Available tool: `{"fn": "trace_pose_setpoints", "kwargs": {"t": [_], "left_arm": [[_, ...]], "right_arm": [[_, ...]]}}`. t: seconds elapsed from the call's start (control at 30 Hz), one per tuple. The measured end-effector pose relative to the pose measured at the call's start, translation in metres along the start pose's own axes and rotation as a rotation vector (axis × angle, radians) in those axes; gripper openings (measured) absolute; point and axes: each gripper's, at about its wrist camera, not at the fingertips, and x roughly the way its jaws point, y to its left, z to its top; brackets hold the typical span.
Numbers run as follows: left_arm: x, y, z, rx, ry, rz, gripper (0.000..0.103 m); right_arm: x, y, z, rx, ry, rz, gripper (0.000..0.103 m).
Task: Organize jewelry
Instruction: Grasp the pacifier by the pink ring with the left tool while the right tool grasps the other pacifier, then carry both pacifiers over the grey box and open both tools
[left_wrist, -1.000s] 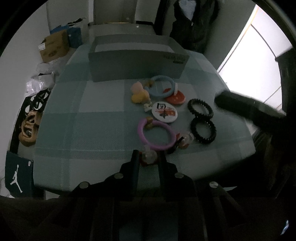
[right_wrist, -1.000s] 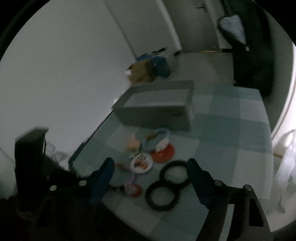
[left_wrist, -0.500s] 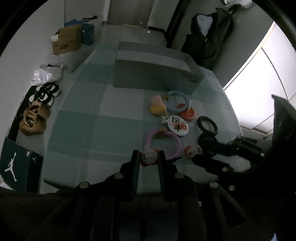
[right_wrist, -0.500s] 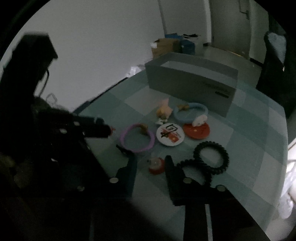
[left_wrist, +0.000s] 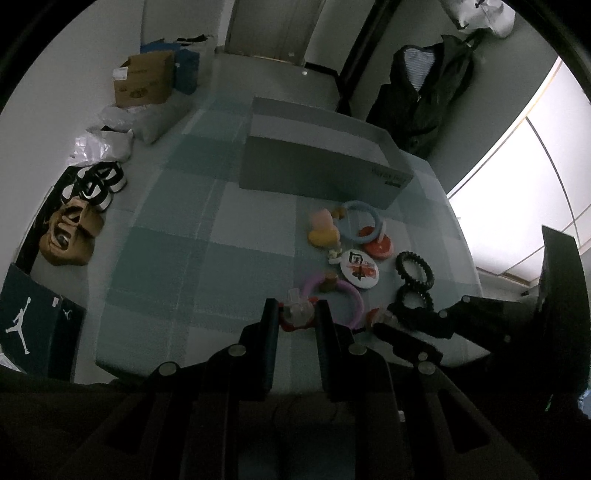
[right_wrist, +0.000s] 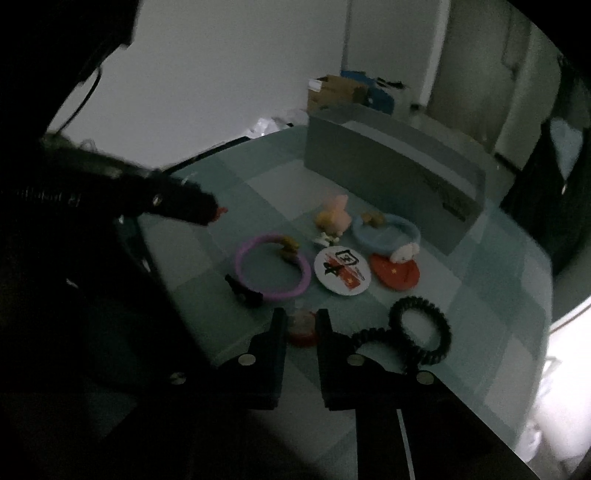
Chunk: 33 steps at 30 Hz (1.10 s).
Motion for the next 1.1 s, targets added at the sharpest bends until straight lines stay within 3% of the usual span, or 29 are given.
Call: {"fn": "trace_pose_setpoints", "kwargs": {"t": [0.23,0.53,0.67,0.9,1.1], "left_arm": [[-0.004,0.002,0.005,-0.009,-0.024,0.005,0.015],[-0.006,-0.003,0.018,-0.012,-0.044,-0.012,0.015],[-0.008,-0.006,0.028,-0.014,-0.054,-0.022,0.015],[-0.017,-0.008,0.062,-0.013,-0.095,-0.052,0.015],[-0.012,-0.02,0.109,0.054,-0.117,-0.061,0.015]], "right_arm": [[-0.003,0.003,0.001,-0.009,-0.019,0.025,0.014],[-0.026,-0.057,0.008,0.316,-0.122,0.187,0.014],[-0.034,-0.072,0.012,0.392,-0.162,0.233,0.014],[-0.051,-0.097,0.03,0.474,-0.213,0.262,0.014],[-0.064,-0.133,0.074,0.478,-0.251,0.236,0.014]]}}
